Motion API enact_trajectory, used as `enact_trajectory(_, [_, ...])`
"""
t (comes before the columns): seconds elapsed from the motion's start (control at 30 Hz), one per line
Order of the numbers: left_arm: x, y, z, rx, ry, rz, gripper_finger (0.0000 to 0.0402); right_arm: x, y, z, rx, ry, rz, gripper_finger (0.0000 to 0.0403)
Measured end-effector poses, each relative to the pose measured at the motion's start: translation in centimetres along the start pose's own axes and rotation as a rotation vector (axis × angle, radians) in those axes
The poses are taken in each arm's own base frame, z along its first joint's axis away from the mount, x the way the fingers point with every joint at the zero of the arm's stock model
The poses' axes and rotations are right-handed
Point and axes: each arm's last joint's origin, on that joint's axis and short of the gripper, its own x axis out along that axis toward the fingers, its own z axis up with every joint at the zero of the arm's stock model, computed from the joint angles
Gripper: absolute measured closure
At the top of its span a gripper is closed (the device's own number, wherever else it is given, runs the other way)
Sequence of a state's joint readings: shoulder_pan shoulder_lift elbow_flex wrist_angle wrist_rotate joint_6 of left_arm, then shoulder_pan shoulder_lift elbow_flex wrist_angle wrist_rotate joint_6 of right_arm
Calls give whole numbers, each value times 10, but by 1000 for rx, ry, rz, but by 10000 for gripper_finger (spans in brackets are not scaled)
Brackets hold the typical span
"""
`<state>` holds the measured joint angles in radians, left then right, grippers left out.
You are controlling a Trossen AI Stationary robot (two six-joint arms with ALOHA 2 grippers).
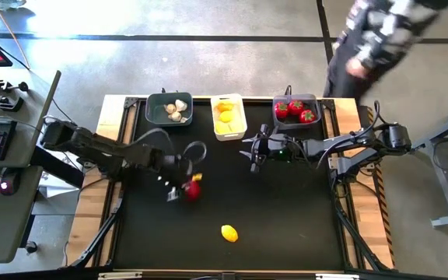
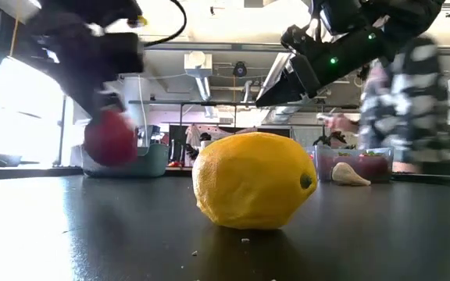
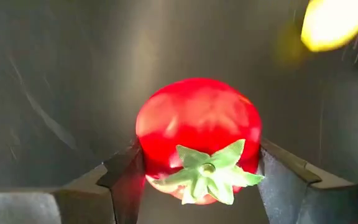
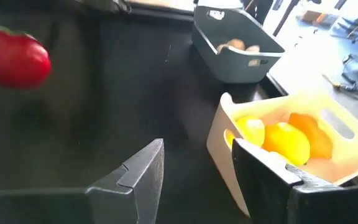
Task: Sort produce into baskets
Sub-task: Put the red tomato into the transparent bin
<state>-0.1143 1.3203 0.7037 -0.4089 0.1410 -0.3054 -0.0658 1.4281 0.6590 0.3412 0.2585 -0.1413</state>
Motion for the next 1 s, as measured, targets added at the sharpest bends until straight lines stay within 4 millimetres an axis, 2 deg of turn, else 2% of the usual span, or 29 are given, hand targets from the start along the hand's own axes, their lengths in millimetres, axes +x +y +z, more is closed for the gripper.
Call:
enact_trajectory(0.2, [-10, 40, 33, 34, -387, -180, 174, 0, -2, 7, -5, -67, -11, 221])
enact_trajectory(0.33, [-18, 74, 40, 55, -583, -249, 174, 1, -9, 9, 49, -102, -36, 221])
enact_trajectory(0.47, [-24, 109, 42, 5, -716, -293, 174, 3, -18, 10, 106, -117, -64, 221])
enact_trajectory(0.6, [-27, 140, 44, -111, -796, -337, 174, 4, -30, 14, 194, -176, -101, 221])
enact_trajectory(0.7, [-20, 156, 43, -207, -804, -383, 174, 4, -38, 16, 258, -222, -61, 221])
enact_trajectory(0.87, [-1, 173, 45, -387, -749, -479, 174, 4, -40, 18, 164, -252, 21, 221])
enact_trajectory(1.0, [5, 176, 51, -387, -736, -558, 174, 4, -36, 17, 79, -235, 24, 220])
